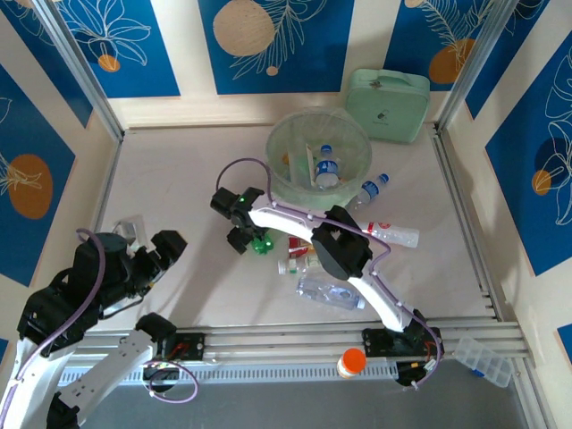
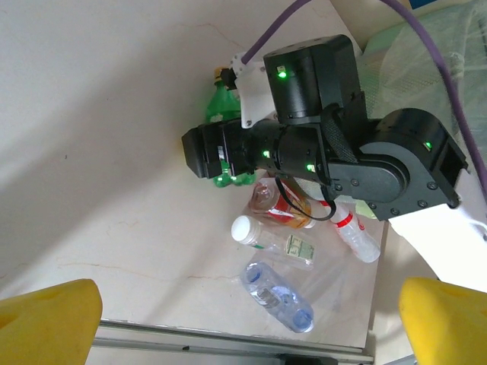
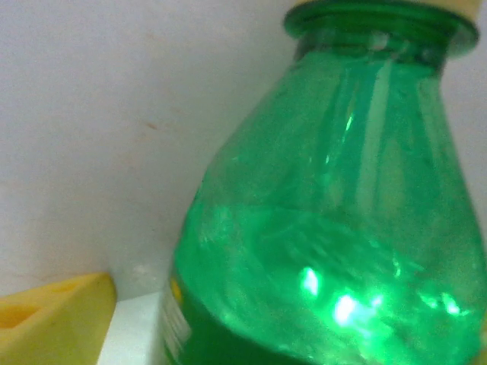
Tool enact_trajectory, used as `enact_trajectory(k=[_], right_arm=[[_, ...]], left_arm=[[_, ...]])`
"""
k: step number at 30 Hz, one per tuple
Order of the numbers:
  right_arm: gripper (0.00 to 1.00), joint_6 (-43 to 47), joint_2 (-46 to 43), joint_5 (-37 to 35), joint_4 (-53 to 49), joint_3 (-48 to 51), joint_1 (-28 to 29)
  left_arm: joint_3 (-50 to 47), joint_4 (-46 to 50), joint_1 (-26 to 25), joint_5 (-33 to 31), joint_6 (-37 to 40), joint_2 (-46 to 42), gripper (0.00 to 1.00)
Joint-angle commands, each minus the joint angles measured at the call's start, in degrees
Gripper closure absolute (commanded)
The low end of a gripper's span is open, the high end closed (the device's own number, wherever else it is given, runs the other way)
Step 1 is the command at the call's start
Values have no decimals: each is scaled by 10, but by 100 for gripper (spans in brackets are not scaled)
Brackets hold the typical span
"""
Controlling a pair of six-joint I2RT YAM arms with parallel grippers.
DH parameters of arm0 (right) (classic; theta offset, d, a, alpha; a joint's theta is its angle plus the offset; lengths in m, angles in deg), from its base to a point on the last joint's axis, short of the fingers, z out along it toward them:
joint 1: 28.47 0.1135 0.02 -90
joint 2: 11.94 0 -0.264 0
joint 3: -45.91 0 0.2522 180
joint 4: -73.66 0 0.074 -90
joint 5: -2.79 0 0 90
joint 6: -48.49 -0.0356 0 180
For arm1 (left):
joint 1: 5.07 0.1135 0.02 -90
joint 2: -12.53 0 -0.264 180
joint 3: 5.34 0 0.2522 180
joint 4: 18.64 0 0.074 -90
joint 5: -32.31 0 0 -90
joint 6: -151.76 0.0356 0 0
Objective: Put the plastic bottles in the bin
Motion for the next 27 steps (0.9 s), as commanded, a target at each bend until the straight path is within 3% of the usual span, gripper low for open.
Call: enact_trajectory(k=[1, 4, 12, 18, 27], right_arm=[[19, 5, -49, 13, -2, 24, 6], [30, 6, -55, 9, 6, 34, 3], [42, 0, -53, 31, 5, 14, -9], [43, -5, -85, 51, 17, 33, -2], [44, -16, -221, 92, 75, 111, 12]], left_arm=[[-6, -12, 5, 13, 2, -1, 1], [-3, -8, 5, 9, 1, -2, 1], [6, 0, 5, 4, 0, 3, 1], [12, -3, 5, -1, 4, 6, 1], [6, -9, 5, -7, 1, -2, 1]])
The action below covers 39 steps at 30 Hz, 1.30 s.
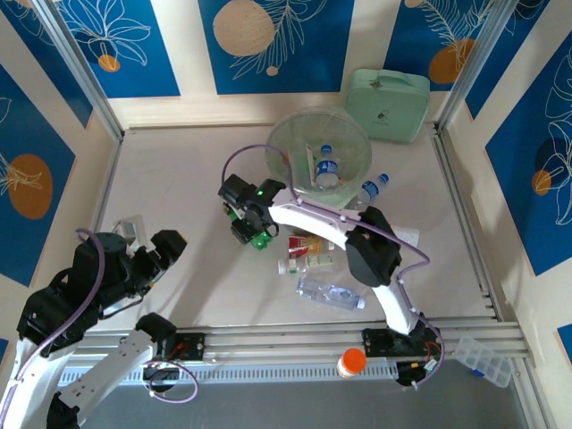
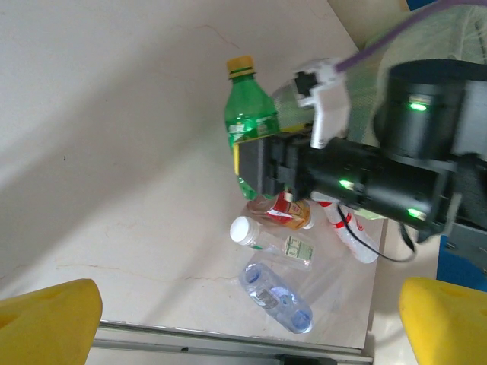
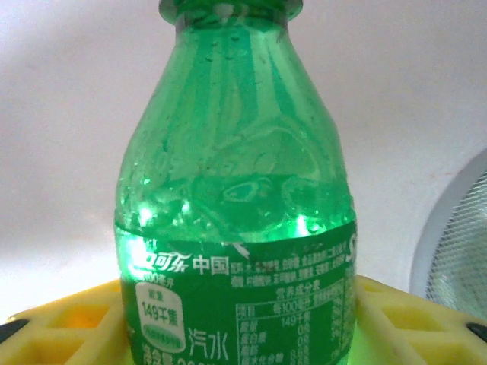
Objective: Put the plastic bottles in the bin
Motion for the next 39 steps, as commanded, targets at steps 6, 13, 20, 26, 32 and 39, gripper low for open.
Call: enact_trajectory(k=[6, 13, 20, 26, 32, 39], right_arm=[[44, -3, -160, 47, 49, 50, 21], [44, 7, -279, 32, 61, 43, 3], [44, -65, -342, 35, 64, 21, -116], [44, -121, -301, 47, 16, -21, -210], [42, -157, -215, 81, -40, -80, -234], [40, -184, -176, 103, -45, -70, -237]], left_arm=[[6, -4, 5, -15, -4, -11, 1], [7, -4, 5, -16, -10, -16, 1], [8, -13, 5, -12, -14, -13, 1], [4, -20, 5, -7, -18, -10, 1], [19, -11, 5, -7, -6, 6, 1], [9, -15, 5, 0, -9, 4, 1]])
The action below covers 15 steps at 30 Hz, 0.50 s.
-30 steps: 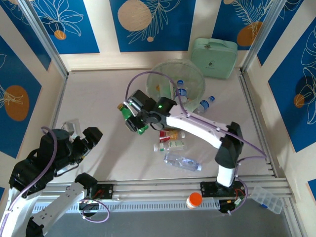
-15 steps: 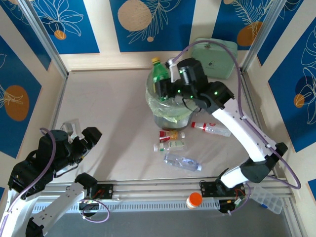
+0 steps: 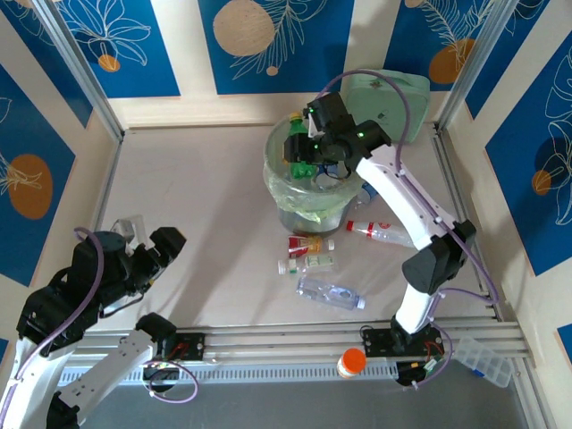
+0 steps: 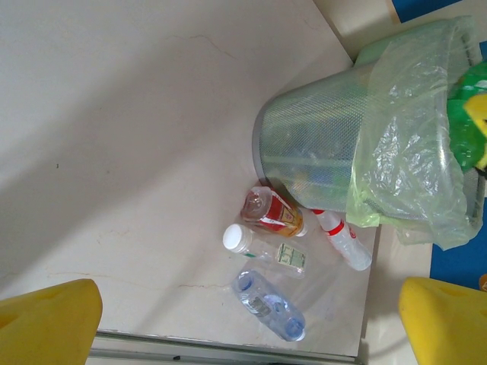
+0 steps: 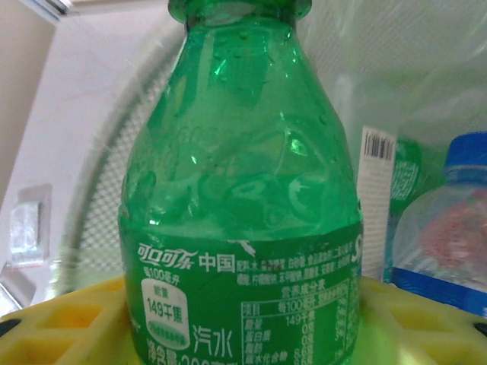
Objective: Put the plastic bottles in the bin
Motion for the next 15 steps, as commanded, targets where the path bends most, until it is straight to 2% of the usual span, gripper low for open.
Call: enact_trajectory(k=[1, 10, 15], right_arm=[[39, -27, -3, 26, -13, -2, -5], [20, -7, -19, 8, -21, -6, -6], [19, 12, -49, -17, -34, -20, 0]], left_arm=[[4, -4, 5, 9, -1, 0, 1], [-2, -1, 5, 11, 5, 1, 1], [-2, -4, 5, 15, 10, 6, 1]])
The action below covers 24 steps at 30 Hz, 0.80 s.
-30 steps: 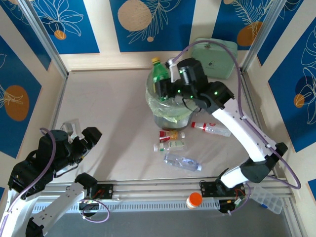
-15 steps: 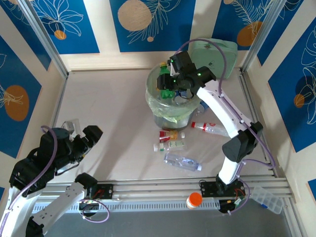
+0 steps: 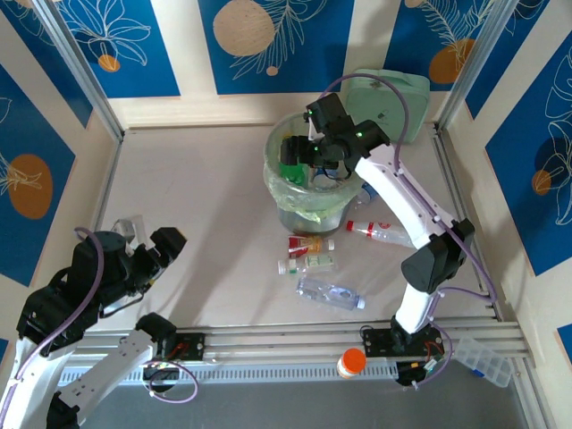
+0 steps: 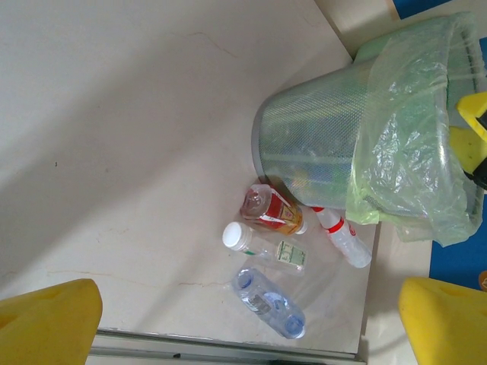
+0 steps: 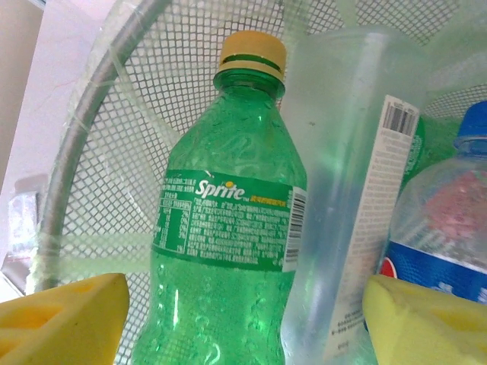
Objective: Put the plastic bottles in the bin
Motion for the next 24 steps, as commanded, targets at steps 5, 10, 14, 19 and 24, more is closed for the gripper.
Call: enact_trajectory(k=[5, 10, 14, 19, 24], right_arm=[[20, 55, -108, -48, -13, 4, 35], [20, 84, -205, -92, -14, 91, 100], [21, 62, -289, -122, -38, 172, 148], [24, -34, -381, -82, -87, 281, 184], [23, -32, -398, -58, -128, 388, 249]], left_arm=[[-9, -20, 5, 31, 14, 19, 1], [-16, -20, 5, 34, 14, 16, 1], [-24, -13, 5, 31, 10, 8, 1], [-34, -13, 5, 31, 1, 1, 1], [-38, -9, 5, 31, 0, -3, 1]])
